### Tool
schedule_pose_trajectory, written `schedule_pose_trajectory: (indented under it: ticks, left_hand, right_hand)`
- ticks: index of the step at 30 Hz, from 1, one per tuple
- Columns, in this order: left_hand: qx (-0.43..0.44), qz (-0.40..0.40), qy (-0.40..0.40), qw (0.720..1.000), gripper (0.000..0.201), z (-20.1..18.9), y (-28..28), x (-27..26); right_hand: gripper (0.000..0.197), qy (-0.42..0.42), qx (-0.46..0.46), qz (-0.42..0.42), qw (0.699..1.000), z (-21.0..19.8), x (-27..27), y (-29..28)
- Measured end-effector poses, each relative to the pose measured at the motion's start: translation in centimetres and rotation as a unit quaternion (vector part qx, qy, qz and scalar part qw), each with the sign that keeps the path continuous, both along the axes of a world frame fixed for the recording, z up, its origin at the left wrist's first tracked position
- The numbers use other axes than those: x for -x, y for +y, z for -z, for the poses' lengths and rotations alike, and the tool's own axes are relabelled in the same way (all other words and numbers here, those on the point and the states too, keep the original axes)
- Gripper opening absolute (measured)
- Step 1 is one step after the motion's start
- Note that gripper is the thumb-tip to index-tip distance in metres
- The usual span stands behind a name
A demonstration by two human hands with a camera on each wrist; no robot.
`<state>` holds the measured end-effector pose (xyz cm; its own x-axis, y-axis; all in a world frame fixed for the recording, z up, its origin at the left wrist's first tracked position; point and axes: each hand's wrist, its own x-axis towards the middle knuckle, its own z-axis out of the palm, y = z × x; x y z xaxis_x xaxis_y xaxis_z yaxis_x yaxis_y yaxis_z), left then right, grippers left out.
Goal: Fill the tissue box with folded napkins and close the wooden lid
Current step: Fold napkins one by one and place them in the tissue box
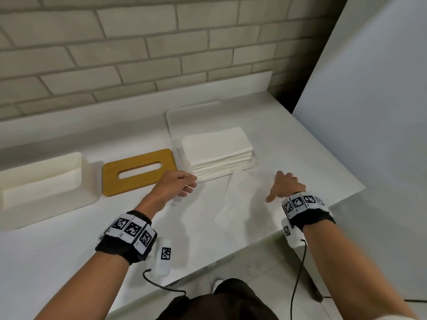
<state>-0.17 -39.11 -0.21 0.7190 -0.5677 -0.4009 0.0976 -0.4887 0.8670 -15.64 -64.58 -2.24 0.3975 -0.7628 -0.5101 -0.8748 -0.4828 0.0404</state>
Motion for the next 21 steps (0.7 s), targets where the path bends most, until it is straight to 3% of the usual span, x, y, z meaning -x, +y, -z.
schedule_pose_trajectory:
  ticks: [3,8,15,17,20,21]
  left_hand:
    - [0.006,-0.009,0.004,1.0,0.019,0.7,-0.3,0.9]
    - [0.019,-0.013,-0.006,1.0,0.018,1.9,-0.8,2.4]
    - [0.06,-0.006,-0.043,0.997,0.015,2.2,-1.8,3.2]
    - [0.075,0.0,-0.047,0.996,0.02,2.1,-2.3,3.4]
    - [0.095,0.02,-0.07,0.993,0.024,2.1,-3.8,3.9]
    - [0.101,0.03,-0.072,0.992,0.026,2.1,-4.5,4.0]
  right_hand:
    - [0.089,0.012,0.01,0.01,1.0,0.6,0.2,-0.3]
    - [0.069,-0.009,-0.04,0.031,0.999,0.8,0.7,-0.9]
    - [0.08,-0.12,-0.084,-0.003,0.989,-1.0,1.0,-1.0]
    - [0.067,-0.133,-0.067,-0.03,0.988,-2.2,0.8,-0.9]
    - [0.014,-0.146,-0.027,-0.075,0.986,-4.1,0.5,-0.5]
    - [0.012,-0.153,-0.012,-0.082,0.985,-4.5,0.3,-0.4]
